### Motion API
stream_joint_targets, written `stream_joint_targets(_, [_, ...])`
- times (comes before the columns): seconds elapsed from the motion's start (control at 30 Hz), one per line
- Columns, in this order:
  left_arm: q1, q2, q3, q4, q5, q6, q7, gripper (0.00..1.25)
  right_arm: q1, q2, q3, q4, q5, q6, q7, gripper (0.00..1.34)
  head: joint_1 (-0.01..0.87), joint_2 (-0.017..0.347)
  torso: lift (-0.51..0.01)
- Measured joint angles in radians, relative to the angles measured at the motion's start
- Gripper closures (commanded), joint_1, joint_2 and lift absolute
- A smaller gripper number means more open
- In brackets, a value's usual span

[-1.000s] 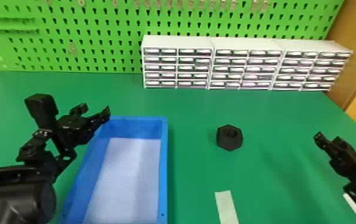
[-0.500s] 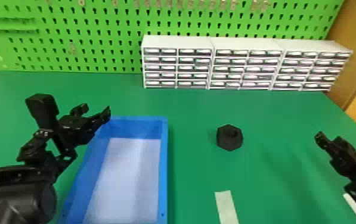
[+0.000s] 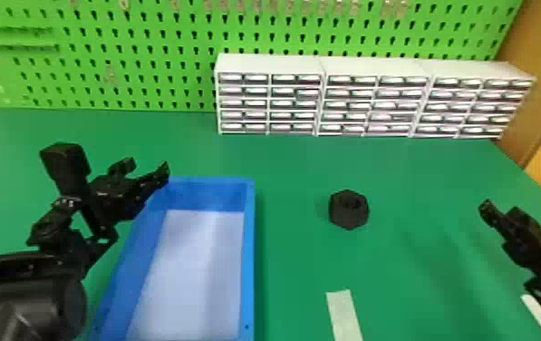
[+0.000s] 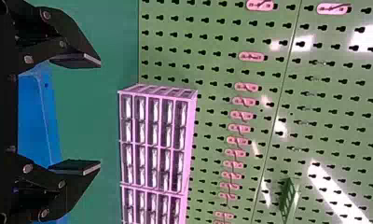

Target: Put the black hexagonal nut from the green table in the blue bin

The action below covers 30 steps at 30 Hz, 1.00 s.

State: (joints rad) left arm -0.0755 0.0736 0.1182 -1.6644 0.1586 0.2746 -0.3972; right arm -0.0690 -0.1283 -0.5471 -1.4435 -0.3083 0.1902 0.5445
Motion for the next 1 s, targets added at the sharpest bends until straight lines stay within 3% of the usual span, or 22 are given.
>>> stream_joint_targets(0.47, [0.000, 0.000, -0.002, 0.000, 0.001, 0.002, 0.000, 0.48, -0.005, -0.009, -0.009, 0.000, 0.005, 0.013, 0.000, 0.53, 0.691, 0.009, -0.097])
stream_joint_targets(1.0, [0.000, 0.000, -0.003, 0.000, 0.002, 0.002, 0.000, 0.48, -0.087, -0.064, -0.007, 0.000, 0.077, 0.093, 0.000, 0.53, 0.691, 0.009, -0.097])
